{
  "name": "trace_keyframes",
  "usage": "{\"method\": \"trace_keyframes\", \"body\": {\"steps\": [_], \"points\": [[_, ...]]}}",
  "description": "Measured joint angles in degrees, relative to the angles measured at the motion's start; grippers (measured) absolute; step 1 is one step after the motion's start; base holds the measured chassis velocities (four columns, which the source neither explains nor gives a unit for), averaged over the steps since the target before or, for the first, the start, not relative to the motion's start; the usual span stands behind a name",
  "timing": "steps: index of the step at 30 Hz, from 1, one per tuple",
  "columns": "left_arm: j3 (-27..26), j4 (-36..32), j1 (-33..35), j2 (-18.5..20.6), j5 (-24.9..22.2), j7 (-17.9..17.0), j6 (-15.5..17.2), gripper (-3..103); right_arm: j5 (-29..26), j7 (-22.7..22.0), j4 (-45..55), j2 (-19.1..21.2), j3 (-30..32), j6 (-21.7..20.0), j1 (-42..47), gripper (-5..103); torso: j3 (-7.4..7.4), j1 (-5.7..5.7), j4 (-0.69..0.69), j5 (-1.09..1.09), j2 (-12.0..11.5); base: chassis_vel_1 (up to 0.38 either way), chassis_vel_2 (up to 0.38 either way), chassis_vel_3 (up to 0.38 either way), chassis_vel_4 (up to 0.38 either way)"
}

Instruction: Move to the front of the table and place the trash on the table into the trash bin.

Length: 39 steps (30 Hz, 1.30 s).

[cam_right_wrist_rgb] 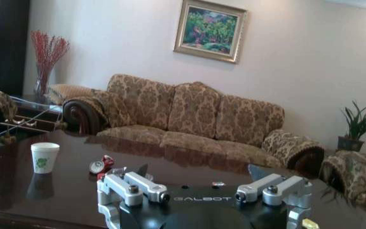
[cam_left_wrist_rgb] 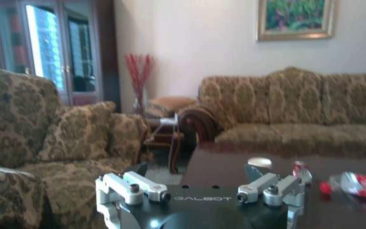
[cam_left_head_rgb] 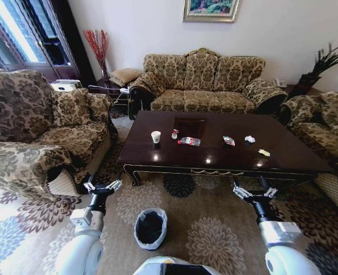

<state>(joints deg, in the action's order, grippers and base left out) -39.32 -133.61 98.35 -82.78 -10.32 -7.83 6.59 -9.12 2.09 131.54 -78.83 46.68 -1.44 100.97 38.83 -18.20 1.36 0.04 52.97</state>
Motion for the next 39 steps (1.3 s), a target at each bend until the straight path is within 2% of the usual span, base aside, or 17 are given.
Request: {"method": "trace_keyframes", "body": {"steps": [1,2,4,11,12,13,17,18,21,24,27,30,33,35,36,37,39], "points": [[0.00,0.00,0.00,0.00,0.00,0.00,0.00,100,0.00,0.00,0.00,0.00,0.00,0.00,0.00,100,0.00,0.00,0.00,0.00,0.00,0.000,0.000,0.000,0.000],[0.01,1.83,-0.32,-0.08,-0.76,-0.27,-0.97,100,0.00,-0.01,0.00,0.00,0.01,-0.01,0.03,100,0.01,0.00,0.01,-0.10,0.00,0.000,0.000,0.000,0.000],[-0.08,3.65,-0.61,-0.09,-1.50,-0.35,-2.22,100,0.00,-0.01,0.01,0.00,0.01,-0.01,0.01,100,0.01,-0.01,0.00,-0.03,0.00,0.000,0.000,0.000,0.000],[-0.19,5.85,-0.77,-0.17,-1.71,0.88,-2.41,100,0.00,-0.01,0.02,0.00,0.00,-0.01,0.01,100,0.01,0.00,0.01,-0.02,0.00,0.000,0.000,0.000,0.000],[-0.02,9.88,-1.26,-0.25,-0.95,1.75,-2.31,100,0.00,0.00,0.01,0.00,0.00,-0.01,0.01,100,0.00,0.00,-0.01,-0.02,0.00,0.000,0.000,0.000,0.000],[-0.02,9.88,-1.26,-0.25,-0.95,1.75,-2.31,100,0.00,0.00,0.01,0.00,0.00,-0.01,0.01,100,0.00,0.00,-0.01,-0.02,0.00,0.000,0.000,0.000,0.000],[1.27,19.71,-1.86,-0.91,0.01,3.21,-1.09,100,0.00,0.00,0.02,0.00,0.00,-0.01,0.01,100,0.01,-0.01,0.01,-0.05,0.00,0.000,0.000,0.000,0.000],[1.27,19.71,-1.86,-0.91,0.01,3.21,-1.09,100,0.00,0.00,0.02,0.00,0.00,-0.01,0.01,100,0.01,-0.01,0.01,-0.05,0.00,0.000,0.000,0.000,0.000],[1.62,25.49,-2.81,-1.29,1.65,4.46,-0.43,100,0.00,0.00,0.01,0.00,0.00,-0.01,0.01,100,0.01,0.00,0.01,-0.04,0.00,0.000,0.000,0.000,0.000],[1.88,32.94,-4.92,-1.35,2.79,4.80,-0.52,100,0.00,0.00,0.00,0.00,0.00,-0.01,0.01,100,0.01,-0.01,0.00,-0.05,0.00,0.000,0.000,0.000,0.000],[1.90,35.56,-5.62,-1.50,2.86,4.81,-2.05,100,0.00,0.00,0.00,0.00,0.00,-0.01,0.01,100,0.01,-0.01,0.00,-0.06,0.00,0.000,0.000,0.000,0.000],[1.89,35.36,-5.42,-1.67,2.52,4.84,-3.47,100,0.00,0.00,0.00,0.00,0.00,-0.01,0.01,100,0.01,-0.01,0.00,-0.05,0.00,0.000,0.000,0.000,0.000],[1.38,30.42,-4.31,-2.16,1.58,4.64,-5.72,100,0.00,0.00,0.00,0.00,-0.01,-0.01,0.01,100,0.01,0.00,0.00,-0.04,0.00,0.000,0.000,0.000,0.000],[0.98,28.03,-4.13,-2.12,1.55,4.56,-6.21,100,0.00,-0.03,-0.92,-0.61,0.23,-0.85,-0.09,100,0.00,0.00,0.03,-0.05,0.00,0.000,0.000,0.000,0.000],[0.67,26.86,-4.07,-1.94,1.55,4.50,-6.34,100,0.05,-0.12,-1.56,-1.15,0.39,-2.34,-0.02,100,0.01,0.00,-0.04,0.01,0.00,0.000,0.000,0.000,0.000],[0.67,26.86,-4.07,-1.94,1.55,4.50,-6.34,100,0.05,-0.12,-1.56,-1.15,0.39,-2.34,-0.02,100,0.01,0.00,-0.04,0.01,0.00,0.000,0.000,0.000,0.000],[0.37,25.50,-4.04,-1.61,1.56,4.34,-6.46,100,-0.39,-0.52,-1.82,-1.46,0.36,-2.97,-0.07,100,0.01,0.00,-0.03,-0.05,0.00,0.000,0.000,0.000,0.000]]}}
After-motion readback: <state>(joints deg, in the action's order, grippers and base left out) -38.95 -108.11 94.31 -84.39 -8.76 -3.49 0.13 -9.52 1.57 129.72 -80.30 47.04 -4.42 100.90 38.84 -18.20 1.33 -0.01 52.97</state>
